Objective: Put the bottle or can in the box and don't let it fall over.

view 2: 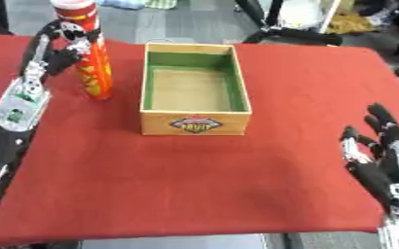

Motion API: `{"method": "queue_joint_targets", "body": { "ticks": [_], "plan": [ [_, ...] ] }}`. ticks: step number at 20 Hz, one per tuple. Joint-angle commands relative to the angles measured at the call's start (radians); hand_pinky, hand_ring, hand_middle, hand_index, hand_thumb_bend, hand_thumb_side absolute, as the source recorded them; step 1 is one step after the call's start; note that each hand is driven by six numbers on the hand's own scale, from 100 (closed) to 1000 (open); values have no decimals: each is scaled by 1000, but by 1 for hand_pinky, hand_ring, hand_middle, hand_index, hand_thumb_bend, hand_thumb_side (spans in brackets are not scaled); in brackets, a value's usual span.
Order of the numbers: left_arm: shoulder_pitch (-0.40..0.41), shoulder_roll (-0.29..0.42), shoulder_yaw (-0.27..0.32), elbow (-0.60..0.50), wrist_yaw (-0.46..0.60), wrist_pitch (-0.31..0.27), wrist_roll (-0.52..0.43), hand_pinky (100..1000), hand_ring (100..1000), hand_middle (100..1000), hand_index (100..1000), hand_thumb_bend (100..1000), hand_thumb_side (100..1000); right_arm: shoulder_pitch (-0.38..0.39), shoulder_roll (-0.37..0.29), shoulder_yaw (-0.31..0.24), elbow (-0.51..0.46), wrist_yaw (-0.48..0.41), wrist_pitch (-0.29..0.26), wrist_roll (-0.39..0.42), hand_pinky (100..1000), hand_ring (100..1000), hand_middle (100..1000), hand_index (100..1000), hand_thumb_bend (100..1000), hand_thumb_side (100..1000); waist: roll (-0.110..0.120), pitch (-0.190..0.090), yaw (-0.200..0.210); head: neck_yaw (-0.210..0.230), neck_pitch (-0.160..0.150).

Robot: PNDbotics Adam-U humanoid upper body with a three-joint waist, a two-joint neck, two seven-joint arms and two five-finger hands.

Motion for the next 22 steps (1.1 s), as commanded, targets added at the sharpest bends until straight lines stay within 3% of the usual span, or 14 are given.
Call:
{"method": "queue_joint_targets", "body": {
  "ticks": [1, 22],
  "plan": [
    [-39, 29, 2, 18, -24, -8, -1, 781, 979, 937, 961, 622, 677, -10, -9, 4, -10, -10, -2, 6, 833, 1000, 977, 1000, 100, 383, -11, 5, -5, 8, -2],
    [-100, 33, -4, 148, -99, -33, -17, 777, 961, 884, 912, 485, 633, -17, -6, 12, -3, -17, -4, 16, 833, 1000, 977, 1000, 100, 394, -13, 13, -27, 18, -2]
  ]
}}
